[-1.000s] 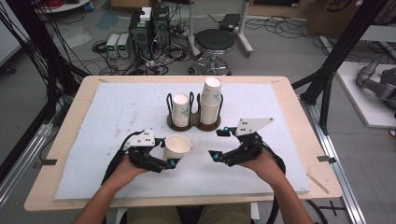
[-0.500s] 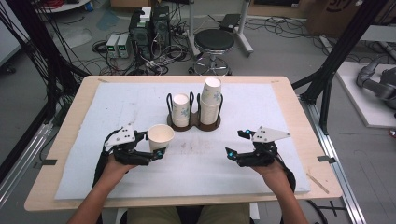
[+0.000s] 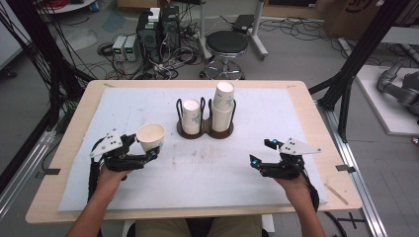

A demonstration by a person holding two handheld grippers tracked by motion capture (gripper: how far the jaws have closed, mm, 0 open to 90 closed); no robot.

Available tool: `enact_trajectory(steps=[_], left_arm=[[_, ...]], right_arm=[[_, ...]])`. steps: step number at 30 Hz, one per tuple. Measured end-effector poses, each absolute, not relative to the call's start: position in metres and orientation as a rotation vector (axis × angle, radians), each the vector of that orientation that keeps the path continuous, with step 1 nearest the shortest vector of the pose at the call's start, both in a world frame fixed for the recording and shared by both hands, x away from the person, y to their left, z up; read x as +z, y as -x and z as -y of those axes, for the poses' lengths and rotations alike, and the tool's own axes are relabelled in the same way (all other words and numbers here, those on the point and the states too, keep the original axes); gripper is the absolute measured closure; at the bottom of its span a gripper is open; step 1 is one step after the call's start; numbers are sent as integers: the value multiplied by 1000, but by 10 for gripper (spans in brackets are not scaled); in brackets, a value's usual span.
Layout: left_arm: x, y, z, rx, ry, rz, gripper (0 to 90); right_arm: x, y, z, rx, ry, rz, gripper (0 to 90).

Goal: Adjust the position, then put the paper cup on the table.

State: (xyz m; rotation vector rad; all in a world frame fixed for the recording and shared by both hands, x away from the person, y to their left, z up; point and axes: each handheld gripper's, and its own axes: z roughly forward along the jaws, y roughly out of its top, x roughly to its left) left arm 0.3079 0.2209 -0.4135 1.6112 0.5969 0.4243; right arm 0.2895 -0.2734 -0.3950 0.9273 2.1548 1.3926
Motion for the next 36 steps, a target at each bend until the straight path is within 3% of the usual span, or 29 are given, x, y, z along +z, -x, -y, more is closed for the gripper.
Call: enact_trajectory(steps=[19, 36], left_arm=[[-416, -310, -232, 479, -1574, -611, 318], [-431, -333, -253, 525, -1482, -789, 314]], right_arm=[[-395, -290, 274, 1395, -928, -2145, 208], [-397, -288, 274, 1388, -914, -2164, 208]])
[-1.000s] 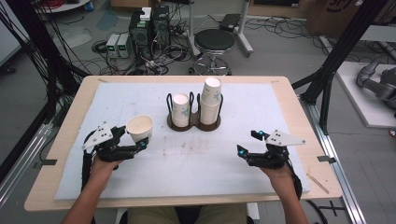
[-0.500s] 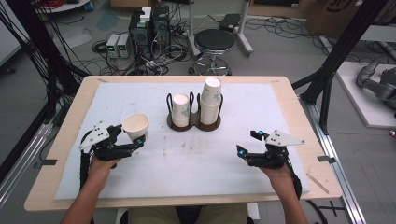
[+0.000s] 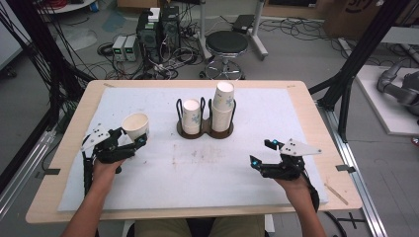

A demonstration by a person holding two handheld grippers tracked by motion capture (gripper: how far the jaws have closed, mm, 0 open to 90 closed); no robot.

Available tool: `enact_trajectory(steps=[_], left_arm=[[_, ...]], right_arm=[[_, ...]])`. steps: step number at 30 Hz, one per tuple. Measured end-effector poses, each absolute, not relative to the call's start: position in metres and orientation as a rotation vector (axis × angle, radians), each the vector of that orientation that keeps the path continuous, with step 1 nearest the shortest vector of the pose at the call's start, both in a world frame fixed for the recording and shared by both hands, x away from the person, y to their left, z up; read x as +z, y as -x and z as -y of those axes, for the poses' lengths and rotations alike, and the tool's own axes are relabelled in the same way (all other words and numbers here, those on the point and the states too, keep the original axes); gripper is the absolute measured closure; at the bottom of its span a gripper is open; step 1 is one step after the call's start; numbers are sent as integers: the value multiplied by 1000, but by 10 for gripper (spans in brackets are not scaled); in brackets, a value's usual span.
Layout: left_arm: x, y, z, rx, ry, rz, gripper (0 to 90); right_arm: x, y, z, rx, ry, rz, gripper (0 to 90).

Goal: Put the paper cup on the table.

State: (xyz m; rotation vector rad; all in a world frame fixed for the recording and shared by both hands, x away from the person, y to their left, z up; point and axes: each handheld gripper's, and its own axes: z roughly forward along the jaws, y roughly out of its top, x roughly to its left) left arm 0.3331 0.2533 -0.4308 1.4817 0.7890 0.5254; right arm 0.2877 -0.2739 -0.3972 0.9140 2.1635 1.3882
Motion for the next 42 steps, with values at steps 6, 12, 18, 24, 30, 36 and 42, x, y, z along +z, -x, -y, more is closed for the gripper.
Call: enact_trajectory(steps=[6, 12, 18, 24, 30, 36, 42], left_arm=[[-438, -345, -258, 527, -1491, -838, 315], [-444, -353, -259, 530, -1536, -898, 315], [-448, -356, -257, 548, -1642, -964, 318], [-451, -357, -252, 553, -1734, -1001, 322], [-452, -356, -251, 556, -1802, -1022, 323], [-449, -348, -256, 544, -1868, -1025, 323], [-449, -339, -257, 562, -1916, -1032, 323]], right_arm=[[-397, -286, 274, 1383, -915, -2163, 208], [-398, -287, 274, 1383, -926, -2164, 208], [-399, -288, 273, 1381, -922, -2172, 208], [-399, -288, 272, 1385, -920, -2179, 208], [-399, -288, 272, 1387, -923, -2179, 208], [-398, -287, 273, 1390, -923, -2176, 209], [-397, -288, 272, 1392, -915, -2175, 208]])
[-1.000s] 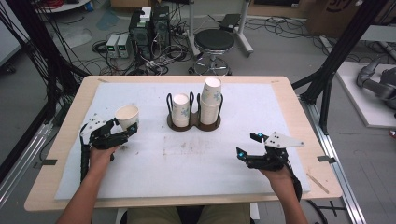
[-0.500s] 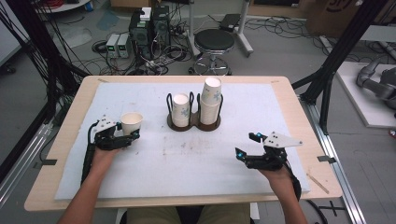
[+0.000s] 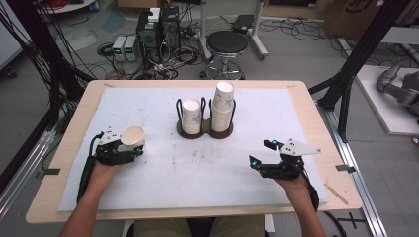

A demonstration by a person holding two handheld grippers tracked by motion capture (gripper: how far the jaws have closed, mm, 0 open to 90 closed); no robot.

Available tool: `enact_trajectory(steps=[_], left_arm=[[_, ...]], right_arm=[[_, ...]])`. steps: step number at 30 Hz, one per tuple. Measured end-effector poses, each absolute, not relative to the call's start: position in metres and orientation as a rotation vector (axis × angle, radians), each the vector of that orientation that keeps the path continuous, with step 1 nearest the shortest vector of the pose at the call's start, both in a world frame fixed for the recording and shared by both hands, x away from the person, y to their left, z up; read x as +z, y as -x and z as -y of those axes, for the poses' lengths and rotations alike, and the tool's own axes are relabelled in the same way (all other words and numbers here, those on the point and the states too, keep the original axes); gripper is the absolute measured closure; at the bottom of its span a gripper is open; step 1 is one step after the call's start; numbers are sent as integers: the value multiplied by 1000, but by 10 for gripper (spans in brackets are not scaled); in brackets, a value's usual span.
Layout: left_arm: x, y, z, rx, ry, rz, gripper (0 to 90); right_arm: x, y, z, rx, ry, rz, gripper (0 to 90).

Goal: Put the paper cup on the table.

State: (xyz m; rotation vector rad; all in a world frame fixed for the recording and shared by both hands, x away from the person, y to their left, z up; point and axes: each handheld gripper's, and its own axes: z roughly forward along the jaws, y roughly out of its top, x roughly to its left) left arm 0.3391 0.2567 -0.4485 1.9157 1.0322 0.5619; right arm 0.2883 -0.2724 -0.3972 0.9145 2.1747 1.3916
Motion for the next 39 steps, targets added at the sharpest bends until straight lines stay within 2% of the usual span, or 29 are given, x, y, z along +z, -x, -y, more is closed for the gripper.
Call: enact_trajectory(steps=[5, 6, 11, 25, 32, 39], left_arm=[[-450, -339, -256, 571, -1906, -1032, 287], [-449, -339, -257, 571, -1882, -1043, 210], [-441, -335, -264, 598, -1779, -1041, 177], [-407, -315, -280, 600, -1570, -927, 154], [-398, -310, -260, 509, -1464, -823, 153], [-397, -306, -227, 475, -1495, -750, 172]], right_arm=[[-397, -289, 271, 1392, -913, -2183, 208], [-398, -289, 271, 1392, -913, -2184, 208], [-397, -289, 271, 1391, -912, -2186, 208], [-399, -290, 272, 1387, -918, -2186, 208], [-400, -292, 274, 1370, -930, -2186, 208], [-402, -291, 278, 1377, -943, -2181, 208]])
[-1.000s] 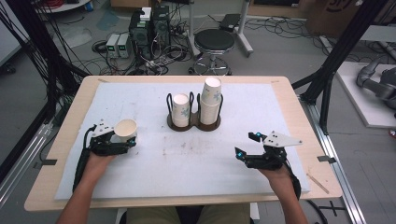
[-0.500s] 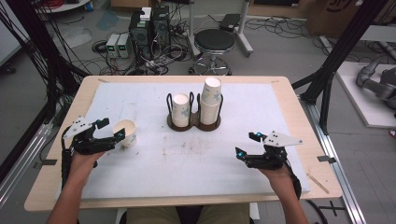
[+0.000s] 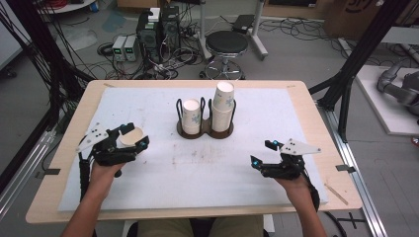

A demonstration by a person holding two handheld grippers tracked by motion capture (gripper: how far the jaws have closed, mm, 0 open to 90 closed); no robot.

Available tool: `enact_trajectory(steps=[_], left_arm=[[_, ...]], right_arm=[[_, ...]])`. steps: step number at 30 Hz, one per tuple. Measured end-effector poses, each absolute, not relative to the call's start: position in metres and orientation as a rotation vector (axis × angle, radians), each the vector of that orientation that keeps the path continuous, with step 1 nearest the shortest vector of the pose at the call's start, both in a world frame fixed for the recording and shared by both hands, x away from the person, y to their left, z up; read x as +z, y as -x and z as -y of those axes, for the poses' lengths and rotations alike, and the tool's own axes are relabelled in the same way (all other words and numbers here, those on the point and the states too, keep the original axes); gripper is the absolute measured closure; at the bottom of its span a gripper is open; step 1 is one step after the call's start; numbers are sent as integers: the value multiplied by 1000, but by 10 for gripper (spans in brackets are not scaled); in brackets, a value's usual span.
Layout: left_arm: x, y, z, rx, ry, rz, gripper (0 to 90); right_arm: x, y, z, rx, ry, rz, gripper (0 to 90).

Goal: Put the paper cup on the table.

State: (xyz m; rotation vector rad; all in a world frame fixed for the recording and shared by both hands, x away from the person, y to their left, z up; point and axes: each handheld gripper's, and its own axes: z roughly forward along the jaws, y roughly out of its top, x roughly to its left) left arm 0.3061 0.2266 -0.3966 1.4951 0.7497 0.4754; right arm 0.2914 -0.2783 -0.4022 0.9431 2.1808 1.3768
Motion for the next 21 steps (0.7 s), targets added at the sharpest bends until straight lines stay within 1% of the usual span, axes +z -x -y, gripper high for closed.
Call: enact_trajectory(steps=[8, 21], left_arm=[[-405, -300, -200, 434, -1562, -668, 172], [-410, -298, -198, 433, -1592, -652, 175]], right_arm=[[-399, -289, 287, 1386, -962, -2140, 209], [-394, -281, 286, 1359, -952, -2129, 209]])
